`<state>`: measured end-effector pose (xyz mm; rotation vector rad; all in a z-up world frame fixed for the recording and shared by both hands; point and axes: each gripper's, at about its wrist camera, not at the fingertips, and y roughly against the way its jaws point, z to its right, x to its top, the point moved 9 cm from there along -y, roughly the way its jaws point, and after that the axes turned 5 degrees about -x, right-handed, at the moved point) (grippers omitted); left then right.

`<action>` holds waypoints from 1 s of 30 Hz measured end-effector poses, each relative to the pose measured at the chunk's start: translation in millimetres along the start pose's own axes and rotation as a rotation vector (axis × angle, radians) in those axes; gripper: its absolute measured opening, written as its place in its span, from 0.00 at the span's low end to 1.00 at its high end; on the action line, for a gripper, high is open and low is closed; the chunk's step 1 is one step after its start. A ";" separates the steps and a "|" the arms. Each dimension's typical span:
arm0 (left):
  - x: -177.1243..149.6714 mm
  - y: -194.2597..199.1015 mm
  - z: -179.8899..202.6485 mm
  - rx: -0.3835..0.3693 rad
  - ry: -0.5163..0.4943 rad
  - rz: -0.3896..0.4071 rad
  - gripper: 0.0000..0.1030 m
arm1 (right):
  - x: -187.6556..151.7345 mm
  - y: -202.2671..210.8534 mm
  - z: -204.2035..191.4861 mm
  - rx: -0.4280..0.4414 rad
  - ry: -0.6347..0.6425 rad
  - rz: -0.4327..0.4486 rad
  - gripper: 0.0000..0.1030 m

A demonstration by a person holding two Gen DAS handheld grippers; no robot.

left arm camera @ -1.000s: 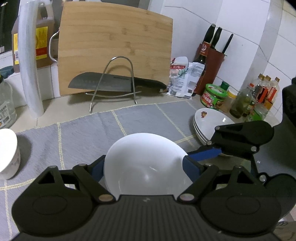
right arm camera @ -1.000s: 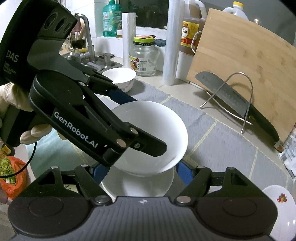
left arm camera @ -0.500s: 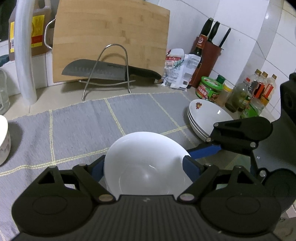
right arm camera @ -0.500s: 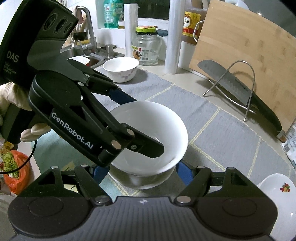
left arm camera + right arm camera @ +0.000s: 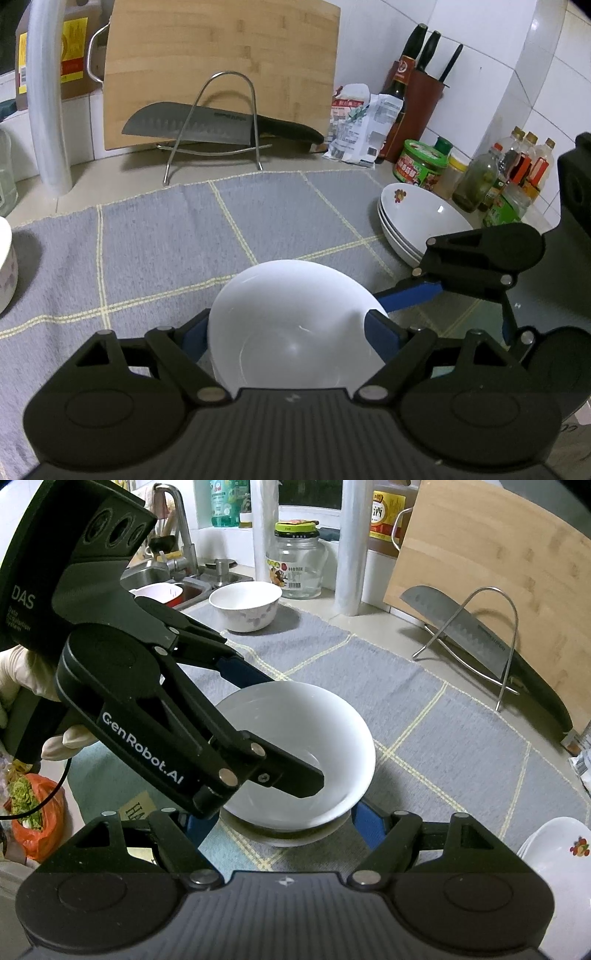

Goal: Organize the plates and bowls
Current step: 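Lower the white bowl onto the plate stack and open both tools, then move the right tool to the last white bowl by the sink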

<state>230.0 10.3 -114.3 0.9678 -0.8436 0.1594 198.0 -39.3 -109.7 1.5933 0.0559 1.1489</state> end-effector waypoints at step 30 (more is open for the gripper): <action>-9.8 50.8 -29.0 0.174 0.054 0.160 0.93 | 4.5 19.2 18.6 -0.020 -0.065 0.096 1.00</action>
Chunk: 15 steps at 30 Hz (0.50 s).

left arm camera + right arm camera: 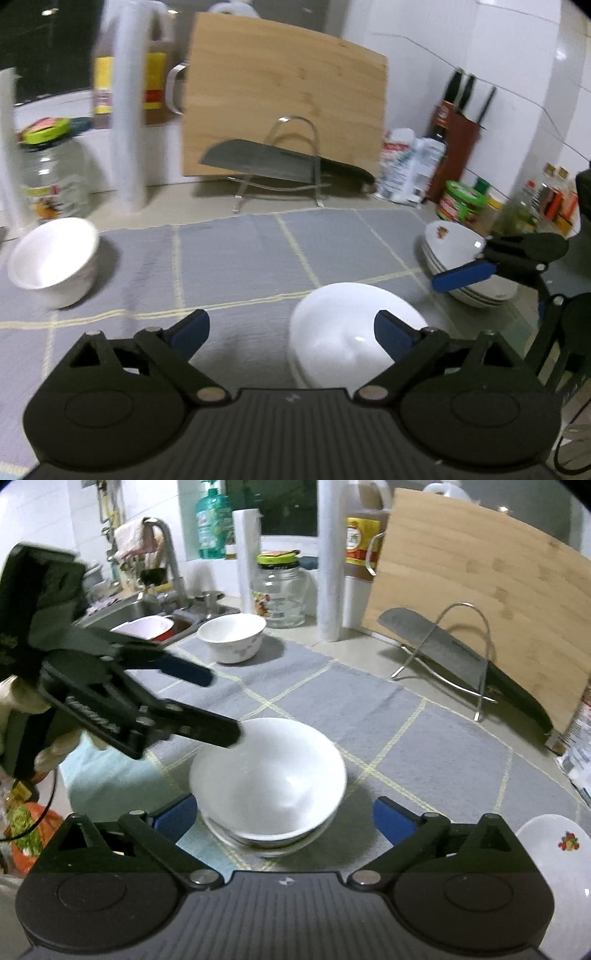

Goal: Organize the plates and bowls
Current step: 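Move the right tool to the last white bowl by the sink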

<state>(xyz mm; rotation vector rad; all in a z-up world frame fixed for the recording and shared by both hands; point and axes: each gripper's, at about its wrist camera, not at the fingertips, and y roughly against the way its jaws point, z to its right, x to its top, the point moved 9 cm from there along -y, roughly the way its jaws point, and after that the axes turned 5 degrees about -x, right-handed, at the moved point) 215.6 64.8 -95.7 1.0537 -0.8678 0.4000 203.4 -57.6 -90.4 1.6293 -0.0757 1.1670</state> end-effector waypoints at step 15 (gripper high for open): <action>-34.3 29.3 -26.3 0.242 0.165 0.057 0.94 | 2.4 -5.2 26.2 0.017 -0.074 0.031 1.00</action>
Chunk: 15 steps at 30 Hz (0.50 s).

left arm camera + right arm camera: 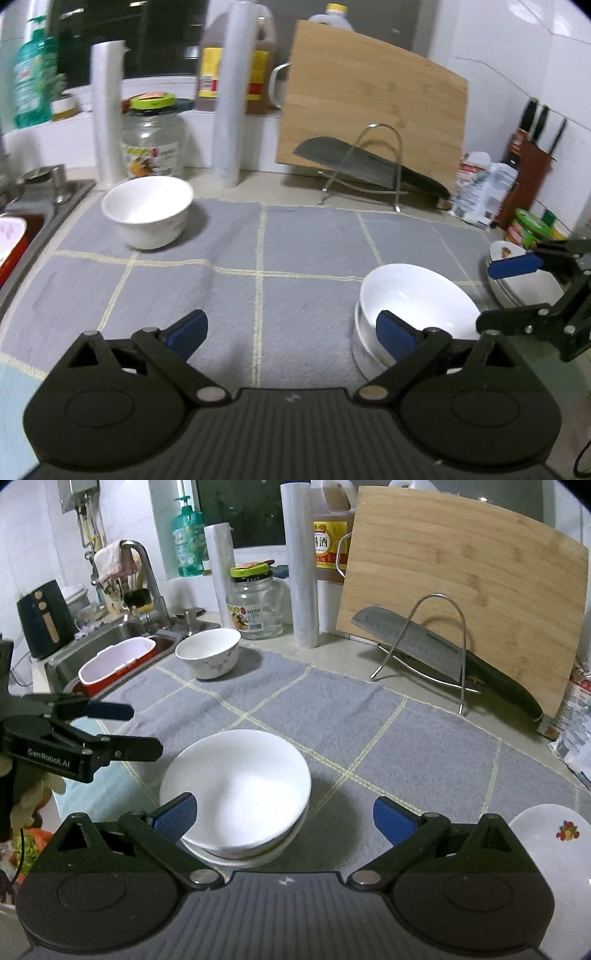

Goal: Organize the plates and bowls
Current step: 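Move the right tool to the last white bowl by the sink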

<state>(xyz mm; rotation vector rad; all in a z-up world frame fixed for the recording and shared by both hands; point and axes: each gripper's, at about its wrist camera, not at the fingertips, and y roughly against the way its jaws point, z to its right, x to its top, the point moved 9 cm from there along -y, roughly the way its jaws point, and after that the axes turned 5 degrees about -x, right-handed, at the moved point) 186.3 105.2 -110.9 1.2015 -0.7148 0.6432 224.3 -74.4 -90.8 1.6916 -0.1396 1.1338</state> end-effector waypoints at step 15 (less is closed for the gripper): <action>3.2 12.4 -42.2 0.165 0.144 0.012 0.99 | 23.7 -6.4 1.8 0.111 0.055 0.048 1.00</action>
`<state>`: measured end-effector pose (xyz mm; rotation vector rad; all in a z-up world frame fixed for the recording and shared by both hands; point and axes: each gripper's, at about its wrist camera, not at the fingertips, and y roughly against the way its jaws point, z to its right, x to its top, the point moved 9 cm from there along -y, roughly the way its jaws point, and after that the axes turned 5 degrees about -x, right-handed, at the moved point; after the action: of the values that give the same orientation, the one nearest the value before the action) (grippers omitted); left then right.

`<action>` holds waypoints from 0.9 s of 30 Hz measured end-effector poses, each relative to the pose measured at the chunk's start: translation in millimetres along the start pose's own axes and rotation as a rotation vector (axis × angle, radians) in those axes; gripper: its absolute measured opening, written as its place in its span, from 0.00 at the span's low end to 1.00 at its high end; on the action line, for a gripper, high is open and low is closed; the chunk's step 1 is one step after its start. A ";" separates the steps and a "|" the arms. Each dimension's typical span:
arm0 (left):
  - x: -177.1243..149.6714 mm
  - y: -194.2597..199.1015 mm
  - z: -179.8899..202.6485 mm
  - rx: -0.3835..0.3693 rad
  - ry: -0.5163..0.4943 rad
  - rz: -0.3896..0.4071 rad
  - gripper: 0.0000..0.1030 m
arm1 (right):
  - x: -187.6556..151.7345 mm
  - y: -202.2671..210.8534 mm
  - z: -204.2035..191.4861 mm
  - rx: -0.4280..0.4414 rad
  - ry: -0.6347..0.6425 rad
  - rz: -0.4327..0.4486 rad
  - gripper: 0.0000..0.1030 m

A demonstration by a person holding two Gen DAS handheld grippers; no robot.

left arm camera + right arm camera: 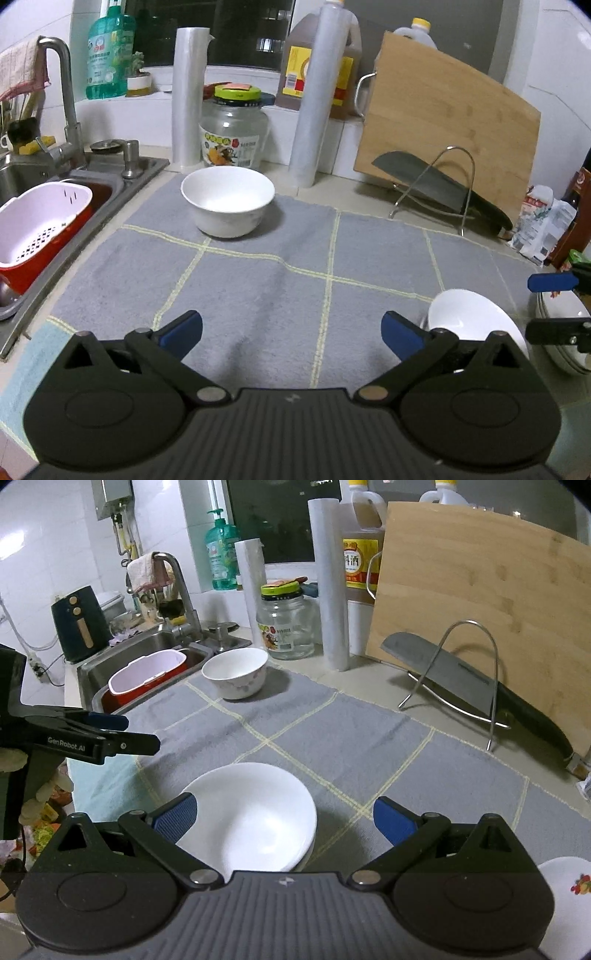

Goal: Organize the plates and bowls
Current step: 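Move the right tool to the last white bowl by the sink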

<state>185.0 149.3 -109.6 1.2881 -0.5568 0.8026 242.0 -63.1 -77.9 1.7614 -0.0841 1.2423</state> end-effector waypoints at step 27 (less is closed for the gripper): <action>52.6 -97.5 -81.1 -0.114 -0.301 -0.005 0.99 | 90.5 -81.2 -59.4 -0.161 0.032 -0.057 1.00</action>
<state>288.2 231.7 -147.1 1.3121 -0.8270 0.5667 287.2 63.0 -59.0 1.5946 -0.1110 1.1887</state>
